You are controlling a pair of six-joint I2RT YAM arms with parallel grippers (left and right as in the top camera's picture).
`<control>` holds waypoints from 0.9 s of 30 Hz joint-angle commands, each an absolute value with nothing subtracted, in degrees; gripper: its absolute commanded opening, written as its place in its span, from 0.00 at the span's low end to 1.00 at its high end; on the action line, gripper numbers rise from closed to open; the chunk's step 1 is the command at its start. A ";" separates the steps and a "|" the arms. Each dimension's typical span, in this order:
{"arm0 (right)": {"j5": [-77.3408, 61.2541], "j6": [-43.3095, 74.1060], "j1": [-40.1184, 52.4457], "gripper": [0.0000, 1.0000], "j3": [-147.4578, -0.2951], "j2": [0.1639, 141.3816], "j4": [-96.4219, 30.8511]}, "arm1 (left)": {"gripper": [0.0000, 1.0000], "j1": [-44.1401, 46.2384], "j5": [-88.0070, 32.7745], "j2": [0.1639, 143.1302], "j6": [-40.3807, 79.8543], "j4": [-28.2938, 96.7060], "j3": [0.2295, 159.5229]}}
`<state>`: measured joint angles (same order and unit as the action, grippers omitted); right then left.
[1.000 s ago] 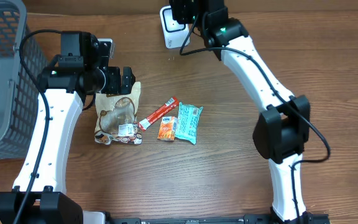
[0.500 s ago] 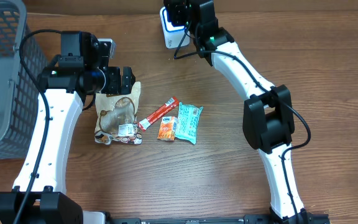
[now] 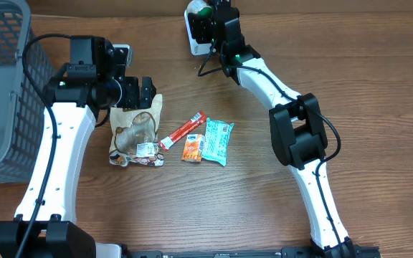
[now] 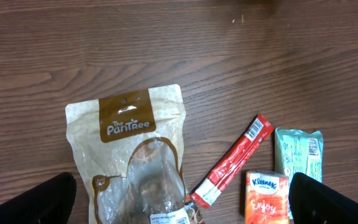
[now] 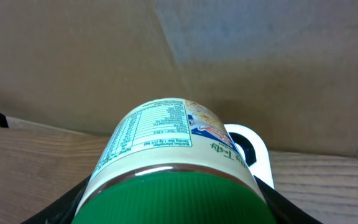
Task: Scan the item barcode
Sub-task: 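Carry the jar to the white scanner and hold it there, then move the jar right and set it down on the table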
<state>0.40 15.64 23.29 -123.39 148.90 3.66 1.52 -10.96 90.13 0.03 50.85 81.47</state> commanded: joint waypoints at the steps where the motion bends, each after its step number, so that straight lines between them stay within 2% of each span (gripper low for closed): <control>1: 0.80 16.49 23.22 0.06 -124.03 148.66 4.49 | 1.00 1.52 -11.44 90.63 0.64 50.76 81.91; 9: 0.51 16.49 23.22 0.04 -124.09 148.29 7.77 | 1.00 1.52 -11.44 90.63 0.64 50.76 81.91; 15: -0.71 16.40 23.11 0.04 -124.14 140.70 4.27 | 1.00 1.52 -11.44 90.63 0.64 50.76 81.91; 20: -0.64 16.05 21.82 0.04 -124.14 129.29 -5.54 | 1.00 1.52 -11.44 90.63 0.64 50.76 81.91; 27: -0.47 16.08 15.75 0.04 -124.14 116.22 -29.41 | 1.00 1.52 -11.44 90.63 0.64 50.76 81.91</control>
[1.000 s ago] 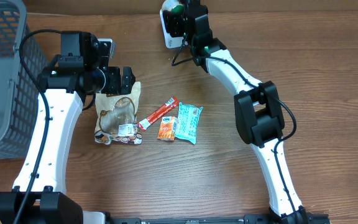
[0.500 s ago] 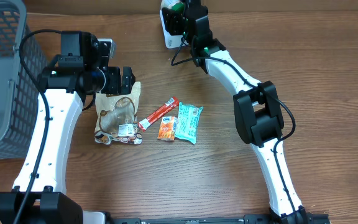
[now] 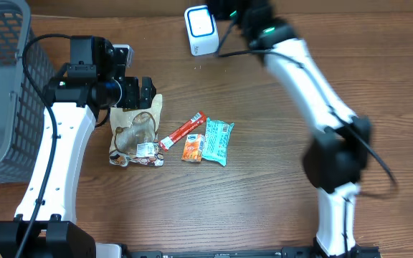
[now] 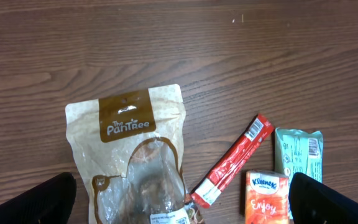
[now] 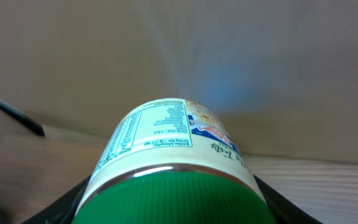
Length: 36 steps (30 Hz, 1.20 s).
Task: Scan the item barcode
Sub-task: 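Move the jar right and set it down on the table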
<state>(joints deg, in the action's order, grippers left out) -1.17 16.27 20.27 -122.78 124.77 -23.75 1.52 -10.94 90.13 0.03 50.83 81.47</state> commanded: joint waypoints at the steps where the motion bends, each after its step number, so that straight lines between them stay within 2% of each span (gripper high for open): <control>1: -0.47 16.08 14.31 0.04 -124.14 114.93 -33.21 | 1.00 1.52 -11.44 90.63 0.64 50.76 81.91; 11: -0.47 16.05 -3.05 0.04 -124.01 116.25 -69.69 | 1.00 1.52 -11.44 90.63 0.64 50.76 81.91; 15: -0.45 16.05 -8.03 0.05 -123.96 119.98 -77.14 | 1.00 1.52 -11.44 90.63 0.64 50.76 81.91; 19: -0.47 16.08 -11.81 0.04 -122.08 123.35 -79.90 | 1.00 1.52 -11.44 90.63 0.64 50.76 81.91; 21: -0.45 16.08 -13.76 0.08 -118.56 124.29 -79.66 | 1.00 1.52 -11.44 90.63 0.64 50.76 81.91; 30: -0.45 16.08 -17.56 0.14 -102.98 124.33 -71.75 | 1.00 1.52 -11.44 90.63 0.64 50.76 81.91; 32: -0.45 16.05 -17.80 0.33 -99.20 124.33 -68.71 | 1.00 1.52 -11.44 90.63 0.64 50.76 81.91; 34: 0.23 16.08 -17.80 0.73 -97.78 124.33 -67.51 | 1.00 1.52 -11.44 90.63 0.64 50.76 81.91; 35: 0.69 16.08 -17.80 0.88 -97.67 124.33 -67.51 | 1.00 1.52 -11.44 90.63 0.64 50.76 81.91; 36: 1.02 16.10 -17.80 0.97 -97.67 124.33 -67.51 | 1.00 1.52 -11.44 90.63 0.64 50.76 81.91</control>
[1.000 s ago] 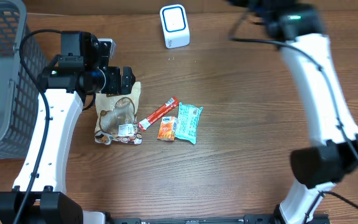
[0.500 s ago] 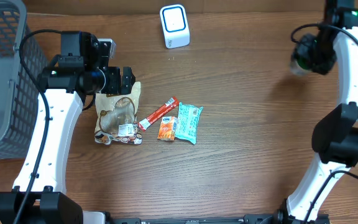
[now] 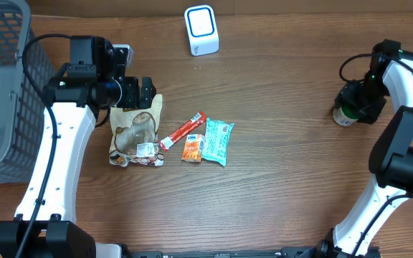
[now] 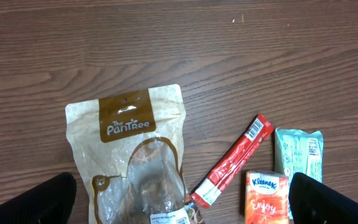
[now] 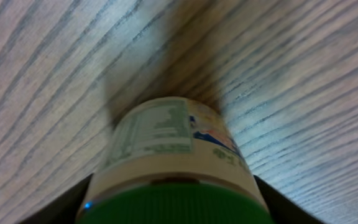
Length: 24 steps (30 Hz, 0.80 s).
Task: Scan the item barcode
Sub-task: 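Move the jar right and set it down on the table, then move the right gripper left to the orange Kleenex pack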
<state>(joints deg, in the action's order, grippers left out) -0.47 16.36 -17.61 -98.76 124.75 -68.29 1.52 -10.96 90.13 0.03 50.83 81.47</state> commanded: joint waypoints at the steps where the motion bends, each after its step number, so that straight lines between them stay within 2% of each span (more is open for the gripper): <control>1: 1.02 16.08 -17.80 1.00 -97.73 124.31 -67.53 | 1.00 1.52 -11.44 90.63 0.64 50.76 81.91; 6: 2.11 16.32 -17.80 1.00 -103.07 124.01 -71.66 | 1.00 1.52 -11.44 90.63 0.64 50.76 81.91; 12: 1.63 16.27 -17.45 1.00 -118.85 122.74 -81.43 | 1.00 1.52 -11.44 90.63 0.64 50.76 81.91; 18: -8.95 16.03 -14.68 0.94 -128.64 121.27 -88.14 | 1.00 1.52 -11.44 90.63 0.64 50.76 81.91; 20: -14.17 14.09 -13.08 0.84 -128.64 121.05 -89.41 | 1.00 1.52 -11.44 90.63 0.64 50.76 81.91; 22: -15.66 13.17 -11.51 0.65 -128.55 121.10 -90.76 | 1.00 1.52 -11.44 90.63 0.64 50.76 81.91; 23: -15.59 13.17 -10.35 0.51 -128.33 121.14 -91.46 | 1.00 1.52 -11.44 90.63 0.64 50.76 81.91; 24: -15.62 13.19 -9.58 0.49 -128.18 121.14 -91.96 | 1.00 1.52 -11.44 90.63 0.64 50.76 81.91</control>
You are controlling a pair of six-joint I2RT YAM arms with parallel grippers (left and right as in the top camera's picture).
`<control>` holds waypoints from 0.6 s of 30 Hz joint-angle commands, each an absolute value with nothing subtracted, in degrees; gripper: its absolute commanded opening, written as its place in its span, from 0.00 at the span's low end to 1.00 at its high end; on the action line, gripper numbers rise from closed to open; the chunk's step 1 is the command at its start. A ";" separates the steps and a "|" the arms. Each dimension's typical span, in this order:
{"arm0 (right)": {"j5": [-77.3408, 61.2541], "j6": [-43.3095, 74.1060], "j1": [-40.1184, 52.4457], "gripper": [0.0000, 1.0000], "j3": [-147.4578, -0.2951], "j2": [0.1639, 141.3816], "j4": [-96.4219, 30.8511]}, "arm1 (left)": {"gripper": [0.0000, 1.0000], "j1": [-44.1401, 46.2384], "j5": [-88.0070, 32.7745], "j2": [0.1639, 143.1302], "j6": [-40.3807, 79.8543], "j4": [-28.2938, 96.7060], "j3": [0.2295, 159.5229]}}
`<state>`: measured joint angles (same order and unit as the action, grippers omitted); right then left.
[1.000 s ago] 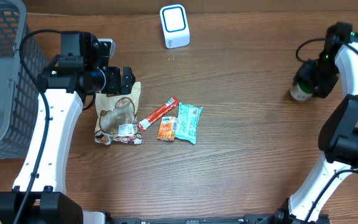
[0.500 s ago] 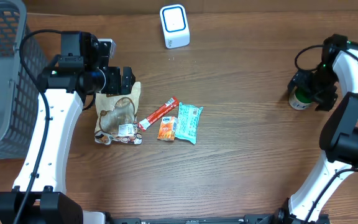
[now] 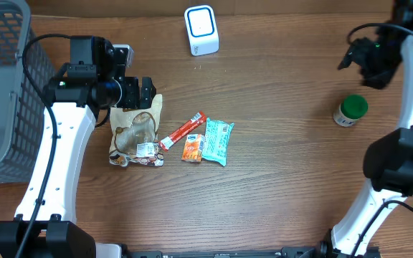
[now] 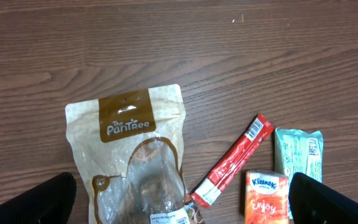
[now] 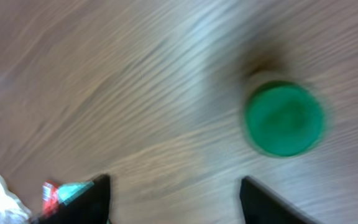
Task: Scan the item barcode
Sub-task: 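Move the right gripper left to the orange Kleenex pack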
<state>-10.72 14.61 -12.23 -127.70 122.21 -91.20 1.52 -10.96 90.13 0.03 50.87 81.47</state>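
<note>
A green-lidded jar (image 3: pixel 351 110) stands upright by itself on the right side of the table, and its lid (image 5: pixel 284 118) shows blurred in the right wrist view. My right gripper (image 3: pixel 364 63) is open above and behind the jar, its fingers (image 5: pixel 79 199) holding nothing. The white barcode scanner (image 3: pixel 201 30) sits at the back centre. My left gripper (image 4: pixel 179 208) hangs open over a brown snack pouch (image 4: pixel 129 149), not touching it.
Beside the pouch lie a red stick pack (image 4: pixel 232 162), an orange Kleenex pack (image 4: pixel 266 196) and a teal packet (image 4: pixel 298 152). A grey mesh basket (image 3: pixel 2 86) stands at the far left. A cardboard wall runs along the table's back edge.
My right gripper has let go of the jar and now stands open, higher and farther back. The jar stays where it was on the right. The left arm has not moved.
My right gripper first held the jar right in front of the scanner, then just to the scanner's right. Later it was shut on the jar standing on the table at the far right. Now the jar stands free. The left gripper stayed open over the pouch throughout.
</note>
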 commanded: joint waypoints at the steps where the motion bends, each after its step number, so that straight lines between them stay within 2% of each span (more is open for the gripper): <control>1: -15.73 13.17 -8.36 0.49 -127.98 121.14 -92.58 | 1.00 1.54 -11.44 90.63 0.64 50.76 81.91; 9: -15.73 11.90 2.83 0.49 -127.37 121.14 -96.40 | 1.00 1.52 -11.44 90.63 0.64 50.76 81.91; 18: -15.57 13.28 16.80 0.50 -122.52 121.14 -94.56 | 1.00 1.52 -11.44 90.63 0.64 50.76 81.91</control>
<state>-15.22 12.82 13.45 -124.95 122.21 -95.22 1.52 -10.96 90.13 0.03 50.85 81.47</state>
